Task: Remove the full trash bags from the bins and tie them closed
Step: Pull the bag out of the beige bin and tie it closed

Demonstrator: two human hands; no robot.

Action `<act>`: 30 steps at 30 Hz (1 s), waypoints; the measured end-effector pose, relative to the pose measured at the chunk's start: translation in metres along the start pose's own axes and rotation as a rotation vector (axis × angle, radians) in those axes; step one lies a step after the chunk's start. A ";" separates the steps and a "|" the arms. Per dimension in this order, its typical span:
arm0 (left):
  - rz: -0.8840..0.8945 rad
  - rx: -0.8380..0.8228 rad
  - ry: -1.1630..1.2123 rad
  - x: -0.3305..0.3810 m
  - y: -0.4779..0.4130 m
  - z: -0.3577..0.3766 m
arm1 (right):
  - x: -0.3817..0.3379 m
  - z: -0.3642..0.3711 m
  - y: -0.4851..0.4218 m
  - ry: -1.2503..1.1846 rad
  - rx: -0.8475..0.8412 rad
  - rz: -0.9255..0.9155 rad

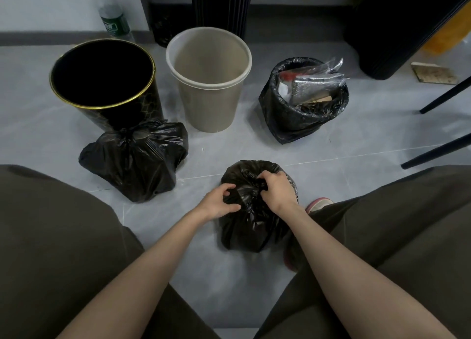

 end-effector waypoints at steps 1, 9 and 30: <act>0.010 0.031 0.029 0.002 -0.002 -0.007 | -0.004 -0.005 -0.004 -0.004 0.035 -0.006; 0.117 0.201 0.238 0.028 -0.009 -0.053 | -0.022 -0.029 -0.057 -0.093 0.224 -0.008; -0.359 0.243 0.786 -0.010 -0.092 -0.079 | -0.040 0.015 -0.171 -0.853 0.224 0.136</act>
Point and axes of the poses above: each hand's wrist, its own y-axis away from the middle knuckle, its own z-axis out of the palm, x = y × z, the point moved 7 cm from there along -y, towards the middle knuckle, and after that the axes turned 11 degrees about -z, right-handed, at the moved point
